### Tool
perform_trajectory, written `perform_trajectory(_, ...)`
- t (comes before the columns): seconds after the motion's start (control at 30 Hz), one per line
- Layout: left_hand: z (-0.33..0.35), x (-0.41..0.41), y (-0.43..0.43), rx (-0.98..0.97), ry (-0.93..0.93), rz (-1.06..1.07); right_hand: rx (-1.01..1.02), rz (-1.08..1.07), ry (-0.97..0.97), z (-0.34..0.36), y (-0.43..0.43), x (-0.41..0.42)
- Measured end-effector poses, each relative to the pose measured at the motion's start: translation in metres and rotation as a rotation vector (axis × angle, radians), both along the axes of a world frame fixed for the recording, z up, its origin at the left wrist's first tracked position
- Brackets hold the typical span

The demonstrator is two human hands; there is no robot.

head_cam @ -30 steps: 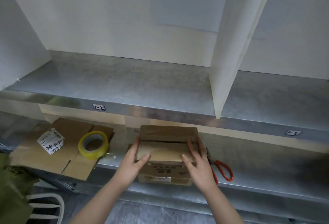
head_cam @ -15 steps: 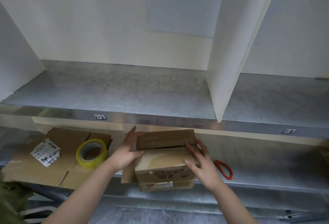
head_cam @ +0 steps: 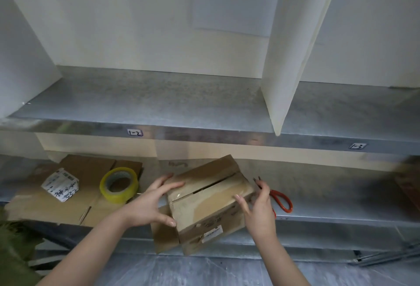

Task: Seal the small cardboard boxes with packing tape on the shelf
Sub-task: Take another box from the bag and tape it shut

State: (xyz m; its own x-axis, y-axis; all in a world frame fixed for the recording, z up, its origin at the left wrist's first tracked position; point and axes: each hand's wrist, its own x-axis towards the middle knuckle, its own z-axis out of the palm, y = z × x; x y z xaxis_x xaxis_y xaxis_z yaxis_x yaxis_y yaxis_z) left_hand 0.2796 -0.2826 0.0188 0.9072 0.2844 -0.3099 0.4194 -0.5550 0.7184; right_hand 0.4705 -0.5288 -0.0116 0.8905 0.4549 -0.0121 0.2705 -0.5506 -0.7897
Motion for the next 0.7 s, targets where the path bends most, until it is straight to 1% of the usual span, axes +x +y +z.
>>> perform_trajectory(0.07, -0.002, -0.002, -0.008, 0.144, -0.044, 0.022, 0.131, -0.054, 0.095, 0.002, 0.002, -0.009)
perform_trajectory(0.13, -0.007, -0.006, -0.020, 0.179, -0.123, 0.070, 0.227, -0.130, 0.211, 0.002, 0.004, -0.021)
perform_trajectory(0.27, -0.021, -0.022, -0.042, 0.128, -0.202, 0.179, 0.218, -0.191, 0.298, -0.004, 0.001, -0.050)
perform_trajectory(0.33, -0.021, -0.028, -0.053, 0.075, -0.219, 0.200, 0.294, -0.133, 0.416, -0.003, 0.002, -0.066)
perform_trajectory(0.37, -0.019, -0.030, -0.057, 0.061, -0.228, 0.213, 0.325, -0.089, 0.439, -0.002, 0.003, -0.073)
perform_trajectory(0.43, -0.013, -0.030, -0.066, 0.054, -0.283, 0.266, 0.367, -0.006, 0.387, 0.002, 0.003, -0.083)
perform_trajectory(0.5, -0.002, -0.027, -0.074, 0.066, -0.379, 0.339, 0.399, 0.065, 0.337, 0.013, 0.004, -0.086)
perform_trajectory(0.63, 0.010, -0.021, -0.088, 0.106, -0.498, 0.489, 0.443, 0.191, 0.364, 0.035, 0.012, -0.066)
perform_trajectory(0.7, 0.008, -0.019, -0.090, 0.132, -0.540, 0.507, 0.420, 0.238, 0.294, 0.041, 0.019, -0.052)
